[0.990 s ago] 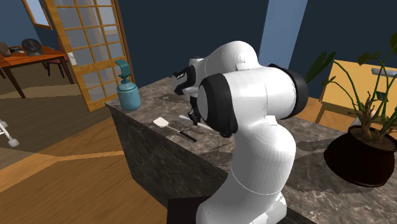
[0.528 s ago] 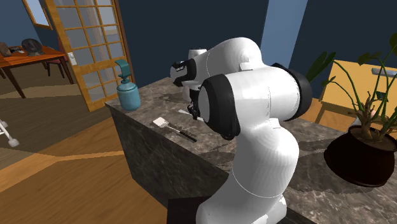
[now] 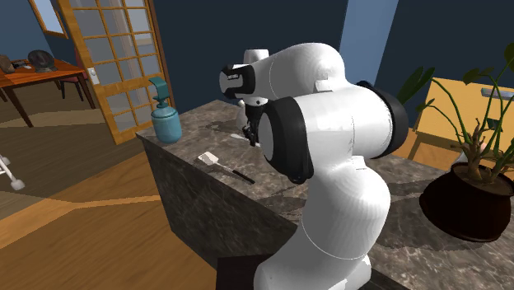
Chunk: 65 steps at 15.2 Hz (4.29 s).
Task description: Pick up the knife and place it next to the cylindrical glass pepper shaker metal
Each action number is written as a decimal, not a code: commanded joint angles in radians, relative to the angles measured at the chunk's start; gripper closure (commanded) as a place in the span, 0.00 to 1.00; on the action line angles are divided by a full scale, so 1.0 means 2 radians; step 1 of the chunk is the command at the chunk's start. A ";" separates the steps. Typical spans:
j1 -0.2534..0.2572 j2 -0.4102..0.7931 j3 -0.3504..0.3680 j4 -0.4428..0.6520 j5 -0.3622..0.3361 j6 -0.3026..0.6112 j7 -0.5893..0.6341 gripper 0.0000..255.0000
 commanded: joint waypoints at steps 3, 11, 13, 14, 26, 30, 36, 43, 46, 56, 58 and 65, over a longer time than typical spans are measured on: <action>0.000 -0.002 0.000 0.024 0.000 -0.026 0.000 1.00; 0.000 -0.001 0.000 0.079 0.000 -0.080 0.001 1.00; 0.000 0.001 0.000 0.094 0.000 -0.094 0.002 1.00; 0.000 0.001 0.000 0.102 0.000 -0.101 0.002 1.00; 0.000 0.021 0.000 0.206 0.001 -0.185 0.002 1.00; -0.005 0.019 -0.006 0.221 0.000 -0.203 -0.009 1.00; -0.035 -0.024 -0.043 0.175 -0.010 -0.200 -0.075 1.00; -0.068 -0.051 -0.091 0.150 -0.026 -0.202 -0.156 1.00; -0.082 -0.055 -0.114 0.148 -0.033 -0.203 -0.193 1.00; -0.129 -0.030 -0.197 0.181 -0.042 -0.208 -0.324 1.00; -0.139 -0.017 -0.215 0.195 -0.039 -0.209 -0.353 1.00; -0.182 0.054 -0.281 0.267 -0.009 -0.219 -0.461 1.00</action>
